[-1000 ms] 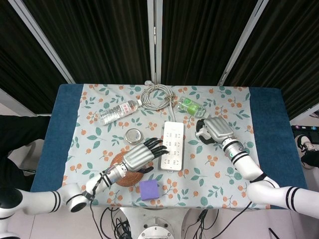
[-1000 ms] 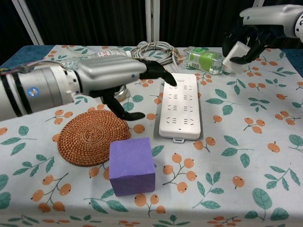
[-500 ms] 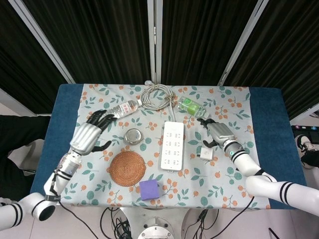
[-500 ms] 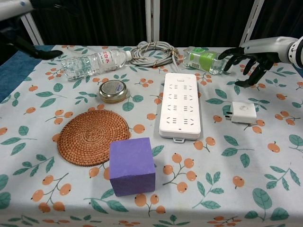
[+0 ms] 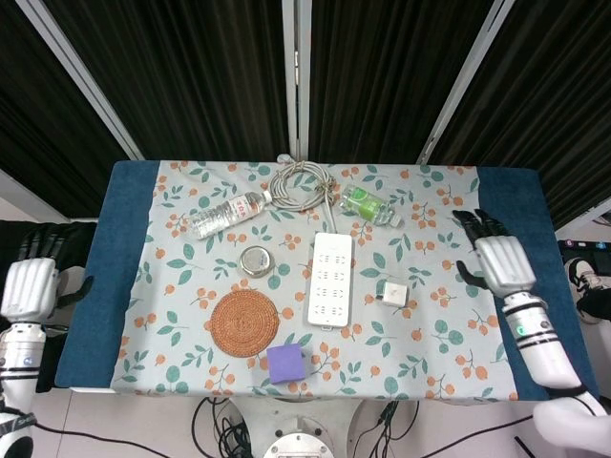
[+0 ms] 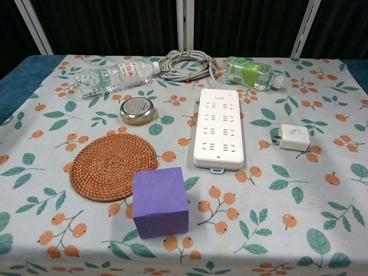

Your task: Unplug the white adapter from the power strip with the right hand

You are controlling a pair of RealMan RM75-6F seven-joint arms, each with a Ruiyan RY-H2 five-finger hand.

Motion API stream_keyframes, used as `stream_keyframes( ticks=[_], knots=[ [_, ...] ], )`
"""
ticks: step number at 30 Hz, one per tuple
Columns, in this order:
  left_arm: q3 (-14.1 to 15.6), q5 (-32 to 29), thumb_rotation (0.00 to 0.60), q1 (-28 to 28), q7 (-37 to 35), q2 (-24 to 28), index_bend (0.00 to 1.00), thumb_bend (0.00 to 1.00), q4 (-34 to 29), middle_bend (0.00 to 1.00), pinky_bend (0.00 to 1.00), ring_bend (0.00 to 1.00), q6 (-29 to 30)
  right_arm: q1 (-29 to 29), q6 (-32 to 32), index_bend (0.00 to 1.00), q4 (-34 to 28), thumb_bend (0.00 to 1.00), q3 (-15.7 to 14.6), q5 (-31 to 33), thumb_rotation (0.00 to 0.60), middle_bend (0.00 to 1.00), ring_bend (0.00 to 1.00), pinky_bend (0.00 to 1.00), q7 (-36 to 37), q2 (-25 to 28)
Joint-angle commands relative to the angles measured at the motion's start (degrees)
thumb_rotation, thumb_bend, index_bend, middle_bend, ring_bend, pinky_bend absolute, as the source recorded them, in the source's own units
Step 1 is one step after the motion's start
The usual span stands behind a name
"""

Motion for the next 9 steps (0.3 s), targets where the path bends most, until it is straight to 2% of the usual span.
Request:
stream_keyframes(
  ticks=[1, 5, 9],
  knots=[
    [1.5, -1.2, 0.6, 4.0, 0.5, 0.7, 0.15, 0.26, -1.0, 0.12, 0.06, 0.01, 2.9, -10.5, 12.0, 0.0, -0.8, 0.33, -4.4, -8.2, 0.6, 0.06, 0.0, 0.1, 3.3, 2.2],
    [2.8, 0.3, 0.6, 6.9, 2.3, -0.3, 0.14, 0.26, -2.2, 0.12, 0.05, 0.01, 5.4, -15.2, 16.9, 0.0, 0.6, 0.33, -6.0, -10.9, 0.6, 0.06, 0.0, 0.1, 5.6, 0.9],
    [3.3, 1.8, 0.6, 9.2, 4.1, -1.9, 0.14, 0.26, -3.4, 0.12, 0.05, 0.01, 7.9, -18.1, 18.8, 0.0, 1.5, 0.33, -6.9, -12.9, 0.6, 0.06, 0.0, 0.09, 6.8, -0.1]
  ],
)
